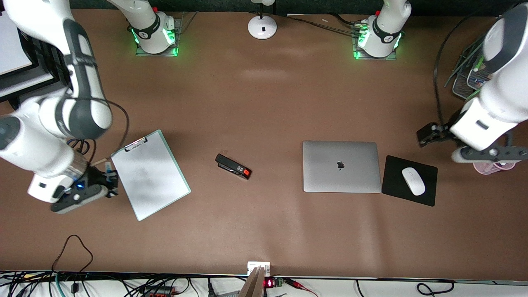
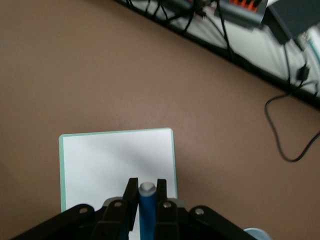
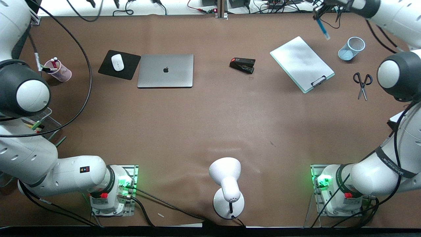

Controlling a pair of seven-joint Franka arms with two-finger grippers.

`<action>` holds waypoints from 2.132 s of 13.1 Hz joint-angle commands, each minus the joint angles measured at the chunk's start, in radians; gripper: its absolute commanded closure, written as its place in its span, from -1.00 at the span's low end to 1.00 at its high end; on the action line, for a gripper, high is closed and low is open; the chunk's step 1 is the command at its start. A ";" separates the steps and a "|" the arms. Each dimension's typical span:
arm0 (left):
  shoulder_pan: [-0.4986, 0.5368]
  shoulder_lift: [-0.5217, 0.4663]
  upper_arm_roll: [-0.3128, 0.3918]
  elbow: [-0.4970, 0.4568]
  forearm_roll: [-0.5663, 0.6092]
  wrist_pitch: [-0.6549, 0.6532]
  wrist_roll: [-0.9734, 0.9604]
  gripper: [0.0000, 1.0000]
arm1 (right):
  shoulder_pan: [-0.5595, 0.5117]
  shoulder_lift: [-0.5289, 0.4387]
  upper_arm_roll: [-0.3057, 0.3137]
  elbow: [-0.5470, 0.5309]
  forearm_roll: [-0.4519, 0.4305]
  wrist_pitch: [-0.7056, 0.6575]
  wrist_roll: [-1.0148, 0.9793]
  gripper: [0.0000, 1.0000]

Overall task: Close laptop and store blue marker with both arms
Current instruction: 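Carry the blue marker with the right gripper toward the mesh cup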

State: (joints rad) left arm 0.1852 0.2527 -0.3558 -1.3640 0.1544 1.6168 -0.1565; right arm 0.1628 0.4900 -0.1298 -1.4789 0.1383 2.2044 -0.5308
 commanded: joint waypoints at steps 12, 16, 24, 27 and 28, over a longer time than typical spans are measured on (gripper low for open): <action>0.080 -0.207 -0.014 -0.128 -0.070 -0.025 0.072 -1.00 | -0.229 -0.140 0.006 -0.024 0.383 -0.163 -0.857 1.00; 0.080 -0.222 -0.014 -0.133 -0.088 -0.026 0.072 -1.00 | -0.315 -0.116 0.004 -0.024 0.547 -0.273 -1.119 1.00; 0.080 -0.224 -0.014 -0.132 -0.088 -0.029 0.072 -1.00 | -0.381 -0.073 0.006 -0.023 0.572 -0.347 -1.216 1.00; 0.080 -0.224 -0.014 -0.129 -0.090 -0.029 0.072 -1.00 | -0.387 -0.033 0.004 -0.023 0.644 -0.348 -1.293 1.00; 0.080 -0.224 -0.014 -0.129 -0.090 -0.028 0.072 -1.00 | -0.400 -0.028 0.006 -0.023 0.656 -0.351 -1.311 1.00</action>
State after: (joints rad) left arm 0.2464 0.0587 -0.3610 -1.4688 0.0844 1.5908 -0.1085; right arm -0.2079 0.4561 -0.1359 -1.5042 0.7477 1.8665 -1.7904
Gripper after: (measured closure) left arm 0.000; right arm 0.819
